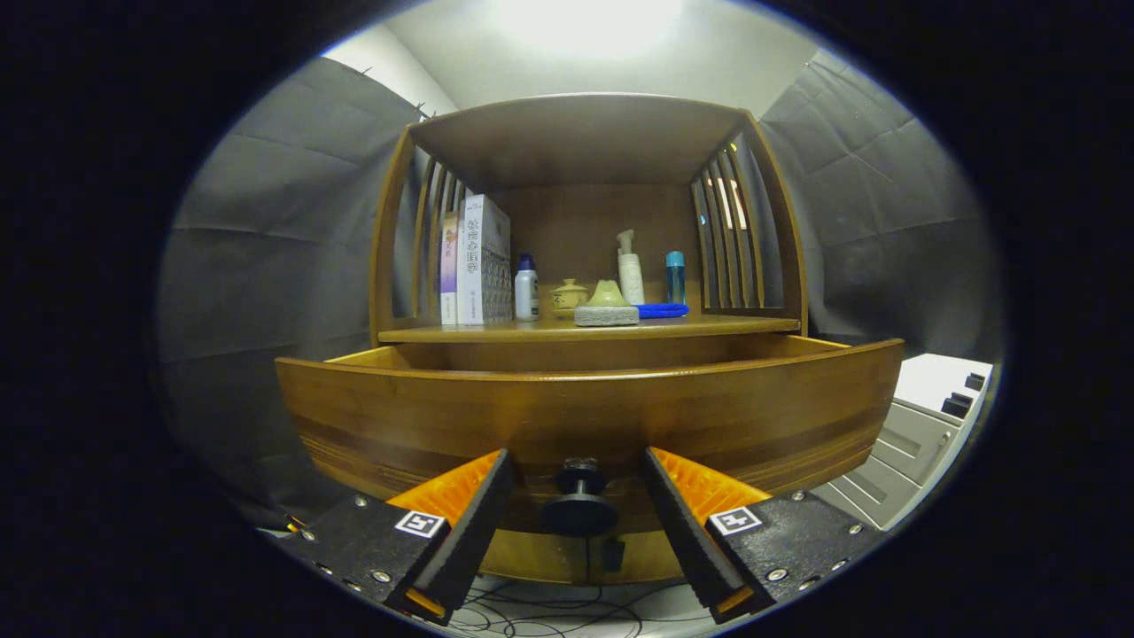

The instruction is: Pull open the drawer, take out the items inside it, and place them on the countertop above the cabinet.

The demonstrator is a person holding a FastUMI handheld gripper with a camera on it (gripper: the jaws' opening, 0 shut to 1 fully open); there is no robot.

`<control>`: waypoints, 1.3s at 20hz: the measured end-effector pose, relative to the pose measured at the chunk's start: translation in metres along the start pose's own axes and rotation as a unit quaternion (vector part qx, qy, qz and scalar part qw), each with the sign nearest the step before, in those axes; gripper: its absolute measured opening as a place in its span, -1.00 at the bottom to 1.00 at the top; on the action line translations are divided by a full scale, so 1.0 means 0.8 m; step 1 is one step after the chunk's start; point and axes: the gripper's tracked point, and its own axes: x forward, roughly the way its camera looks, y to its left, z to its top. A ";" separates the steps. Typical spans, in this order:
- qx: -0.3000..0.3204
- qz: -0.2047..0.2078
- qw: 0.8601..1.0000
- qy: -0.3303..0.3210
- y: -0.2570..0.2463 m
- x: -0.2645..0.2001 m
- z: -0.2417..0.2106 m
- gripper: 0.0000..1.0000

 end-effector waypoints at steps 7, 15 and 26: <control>0.002 -0.009 1.000 -0.003 0.001 0.023 0.003 0.86; 0.003 -0.012 1.000 0.007 0.001 0.032 0.004 0.87; 0.003 -0.015 1.000 0.004 0.001 0.035 0.005 0.87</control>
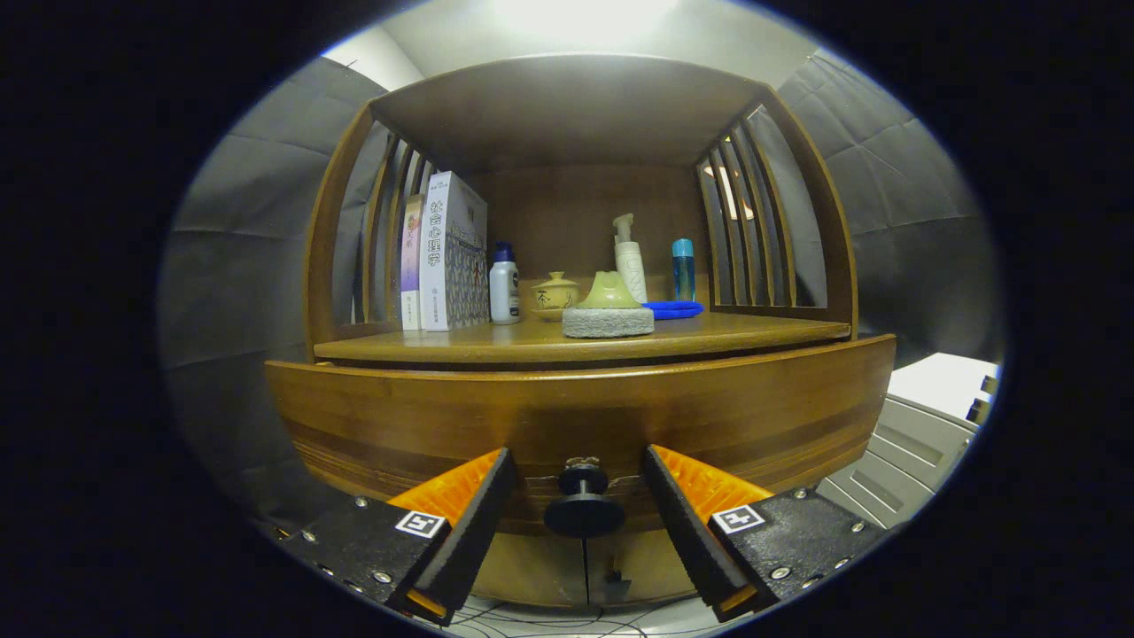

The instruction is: Pull open the drawer, take out the items inside it, and place them on the countertop above the cabinet.

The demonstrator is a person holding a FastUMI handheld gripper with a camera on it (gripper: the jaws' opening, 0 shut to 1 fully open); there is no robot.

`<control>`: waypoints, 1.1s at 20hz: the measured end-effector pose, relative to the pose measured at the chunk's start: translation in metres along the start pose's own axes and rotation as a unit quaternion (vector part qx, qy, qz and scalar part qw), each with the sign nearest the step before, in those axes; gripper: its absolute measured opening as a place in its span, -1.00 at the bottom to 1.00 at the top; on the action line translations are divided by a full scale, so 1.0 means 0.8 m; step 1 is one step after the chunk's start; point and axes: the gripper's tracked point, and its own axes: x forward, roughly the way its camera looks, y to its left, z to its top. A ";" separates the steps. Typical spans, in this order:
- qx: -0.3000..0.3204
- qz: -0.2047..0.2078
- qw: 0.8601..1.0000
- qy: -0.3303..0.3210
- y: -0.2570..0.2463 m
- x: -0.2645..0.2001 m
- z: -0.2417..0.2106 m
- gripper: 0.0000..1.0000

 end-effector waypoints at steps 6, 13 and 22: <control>0.018 0.002 0.999 0.039 0.000 0.001 -0.019 0.89; 0.027 -0.005 0.999 0.037 0.004 0.004 -0.020 0.90; 0.007 0.018 1.000 0.001 0.000 -0.007 0.006 0.90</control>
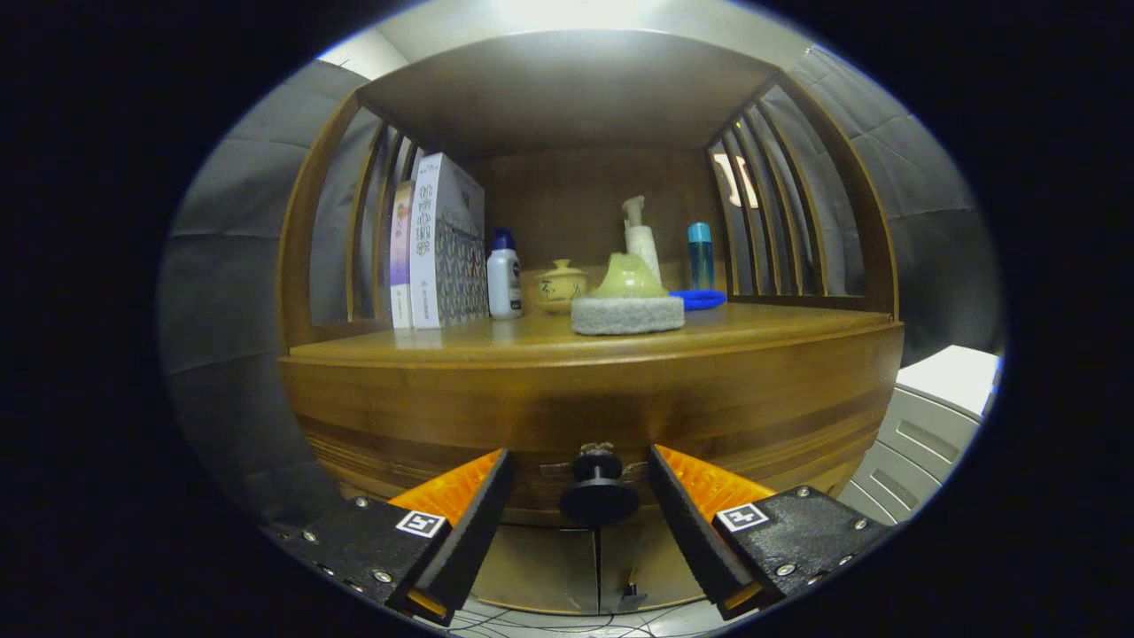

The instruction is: Pull open the drawer, take out the items inside it, and place them on the countertop above the cabinet.

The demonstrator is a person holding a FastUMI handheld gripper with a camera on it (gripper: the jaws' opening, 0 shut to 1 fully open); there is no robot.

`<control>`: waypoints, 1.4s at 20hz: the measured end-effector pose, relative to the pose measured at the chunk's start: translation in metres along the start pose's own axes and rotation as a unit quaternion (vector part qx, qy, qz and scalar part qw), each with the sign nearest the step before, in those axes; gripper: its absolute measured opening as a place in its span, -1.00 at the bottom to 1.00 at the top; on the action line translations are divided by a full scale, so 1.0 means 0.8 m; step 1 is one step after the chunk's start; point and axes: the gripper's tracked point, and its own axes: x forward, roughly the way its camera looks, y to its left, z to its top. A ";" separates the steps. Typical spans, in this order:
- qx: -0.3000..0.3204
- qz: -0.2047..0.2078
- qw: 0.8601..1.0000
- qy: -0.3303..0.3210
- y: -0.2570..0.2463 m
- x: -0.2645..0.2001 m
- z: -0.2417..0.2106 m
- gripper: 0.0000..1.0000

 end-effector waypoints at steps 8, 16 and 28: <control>0.009 0.032 0.999 -0.008 -0.006 -0.097 0.042 0.90; -0.011 0.044 0.999 -0.007 -0.049 -0.188 0.053 0.90; -0.011 0.035 0.999 -0.031 -0.086 -0.248 0.059 0.90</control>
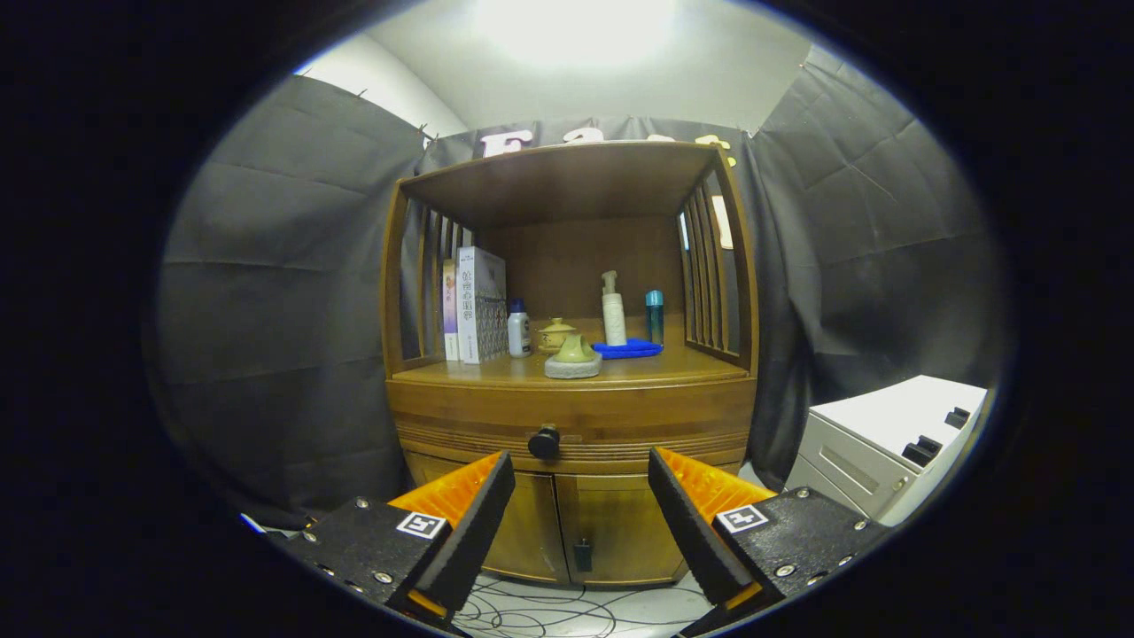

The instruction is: Pull open the drawer, take out the items inside it, and place them on the countertop above the cabinet.

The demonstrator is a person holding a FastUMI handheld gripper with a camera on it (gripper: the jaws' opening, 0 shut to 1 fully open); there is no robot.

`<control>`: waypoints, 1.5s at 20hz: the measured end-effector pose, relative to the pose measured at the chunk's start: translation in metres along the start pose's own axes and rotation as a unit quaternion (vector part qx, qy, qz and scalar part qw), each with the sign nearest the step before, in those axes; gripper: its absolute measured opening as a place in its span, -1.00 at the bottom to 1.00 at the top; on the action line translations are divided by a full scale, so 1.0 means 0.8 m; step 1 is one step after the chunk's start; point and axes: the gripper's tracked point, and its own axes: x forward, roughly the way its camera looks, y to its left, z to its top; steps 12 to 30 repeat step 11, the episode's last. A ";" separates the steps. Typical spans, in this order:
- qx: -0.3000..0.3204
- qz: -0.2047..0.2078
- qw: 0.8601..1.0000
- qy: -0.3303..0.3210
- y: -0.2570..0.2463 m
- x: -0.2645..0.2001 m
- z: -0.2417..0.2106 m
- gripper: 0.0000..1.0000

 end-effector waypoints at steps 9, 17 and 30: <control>0.006 -0.015 1.000 -0.004 -0.017 0.005 -0.001 0.90; 0.007 -0.016 1.000 -0.007 -0.017 0.006 0.001 0.90; 0.007 -0.016 1.000 -0.007 -0.017 0.006 0.001 0.90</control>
